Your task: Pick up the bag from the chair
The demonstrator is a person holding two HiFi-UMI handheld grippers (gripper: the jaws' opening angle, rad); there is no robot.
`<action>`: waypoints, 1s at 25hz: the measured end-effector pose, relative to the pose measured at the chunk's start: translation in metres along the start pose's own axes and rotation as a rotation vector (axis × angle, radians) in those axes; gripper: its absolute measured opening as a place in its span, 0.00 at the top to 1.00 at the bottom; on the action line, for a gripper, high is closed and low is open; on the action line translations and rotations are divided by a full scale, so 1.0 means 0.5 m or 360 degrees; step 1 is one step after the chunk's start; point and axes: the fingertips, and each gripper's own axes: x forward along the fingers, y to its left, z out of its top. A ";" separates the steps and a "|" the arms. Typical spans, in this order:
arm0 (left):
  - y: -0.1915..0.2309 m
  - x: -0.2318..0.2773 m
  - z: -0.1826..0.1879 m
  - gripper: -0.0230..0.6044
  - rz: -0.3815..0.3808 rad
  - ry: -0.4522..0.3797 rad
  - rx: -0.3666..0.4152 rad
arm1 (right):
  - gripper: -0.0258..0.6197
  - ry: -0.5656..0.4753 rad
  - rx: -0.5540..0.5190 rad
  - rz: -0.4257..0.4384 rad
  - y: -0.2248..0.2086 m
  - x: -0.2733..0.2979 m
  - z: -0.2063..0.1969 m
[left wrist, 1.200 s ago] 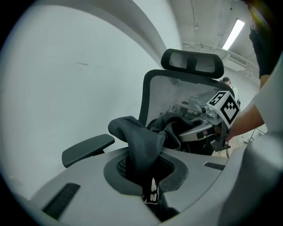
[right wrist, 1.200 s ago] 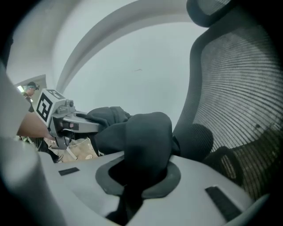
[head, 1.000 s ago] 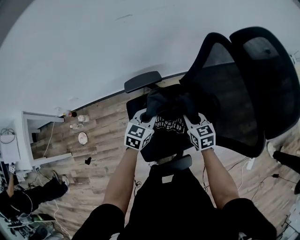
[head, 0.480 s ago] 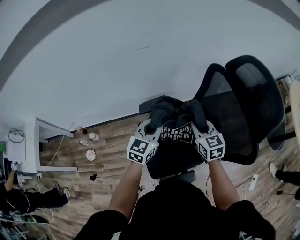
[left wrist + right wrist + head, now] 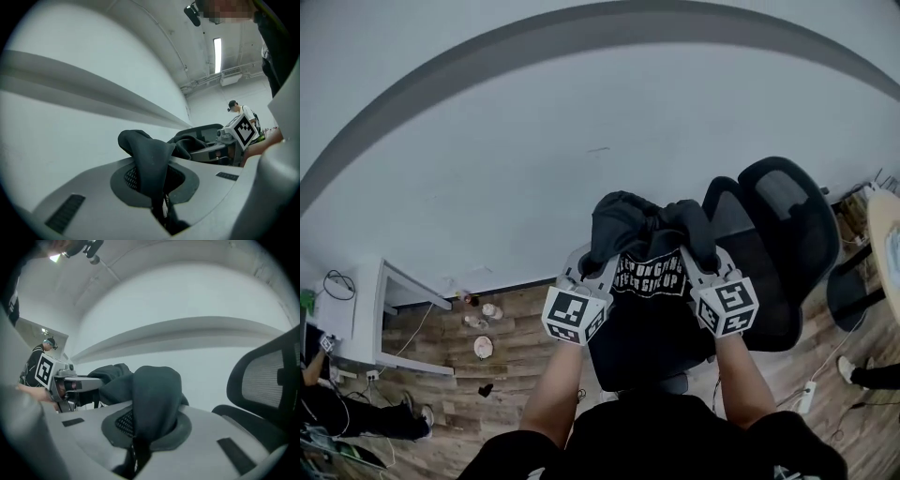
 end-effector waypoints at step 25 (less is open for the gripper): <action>-0.013 -0.046 0.194 0.90 0.0056 -0.0196 0.0139 | 0.89 -0.0286 -0.0117 -0.0029 0.023 -0.046 0.188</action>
